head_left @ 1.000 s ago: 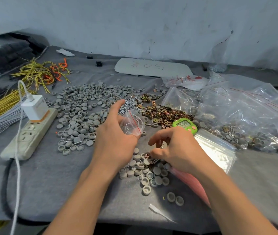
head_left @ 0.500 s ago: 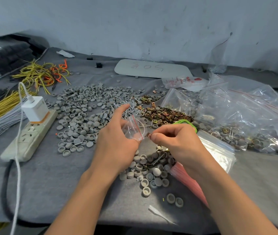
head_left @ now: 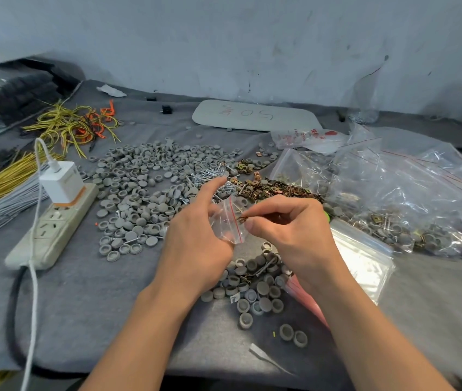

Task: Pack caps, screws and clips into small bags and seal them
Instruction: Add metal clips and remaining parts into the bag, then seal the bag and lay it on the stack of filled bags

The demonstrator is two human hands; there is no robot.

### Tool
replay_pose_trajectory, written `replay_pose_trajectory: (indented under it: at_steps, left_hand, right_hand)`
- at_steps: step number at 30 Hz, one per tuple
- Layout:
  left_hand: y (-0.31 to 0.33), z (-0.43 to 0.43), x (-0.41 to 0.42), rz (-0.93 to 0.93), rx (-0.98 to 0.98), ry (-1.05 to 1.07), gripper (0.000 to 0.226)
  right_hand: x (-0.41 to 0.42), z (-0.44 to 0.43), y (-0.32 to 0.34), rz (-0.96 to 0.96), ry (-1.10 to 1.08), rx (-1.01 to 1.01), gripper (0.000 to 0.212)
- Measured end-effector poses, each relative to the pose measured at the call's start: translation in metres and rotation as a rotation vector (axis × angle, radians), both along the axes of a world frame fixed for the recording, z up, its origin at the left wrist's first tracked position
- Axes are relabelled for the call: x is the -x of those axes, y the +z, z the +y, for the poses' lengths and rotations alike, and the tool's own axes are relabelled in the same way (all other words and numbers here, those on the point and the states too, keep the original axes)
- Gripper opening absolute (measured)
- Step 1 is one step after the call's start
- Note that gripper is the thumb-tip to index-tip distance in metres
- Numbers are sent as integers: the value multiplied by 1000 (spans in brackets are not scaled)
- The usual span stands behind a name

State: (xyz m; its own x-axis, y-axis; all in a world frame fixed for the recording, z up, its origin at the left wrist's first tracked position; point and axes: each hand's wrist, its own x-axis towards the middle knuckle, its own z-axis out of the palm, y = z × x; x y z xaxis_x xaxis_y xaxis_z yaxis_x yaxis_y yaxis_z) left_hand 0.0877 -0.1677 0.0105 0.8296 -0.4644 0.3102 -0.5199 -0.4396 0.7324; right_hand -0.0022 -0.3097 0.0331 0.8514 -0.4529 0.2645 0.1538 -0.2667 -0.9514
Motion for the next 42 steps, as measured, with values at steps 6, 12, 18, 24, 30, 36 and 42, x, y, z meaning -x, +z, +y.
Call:
replay_pose_trajectory:
  at_steps: [6,12,18,24,30,36,42]
  left_hand:
    - [4,-2,4,-2,56,-30,93]
    - [10,-7,11,-20,116,48,110]
    - [17,-6,14,-116,127,1,121]
    - [26,-1,5,252,612,-96,38]
    - [32,4,-1,477,904,-85,18]
    - [31,11,-4,549,825,-12,16]
    - [35,23,-10,558,732,32,12]
  right_hand:
    - [-6,9,-4,4,-54,190,14]
    - [2,19,-5,-55,-157,62,18]
    - [-1,22,-9,-25,-178,1,24]
    - [-3,4,4,-142,-143,-166,26]
    - [-5,7,7,-171,-75,-241,26]
    - [-8,12,5,-71,-102,-213,17]
    - [-7,13,10,-83,-86,-295,14]
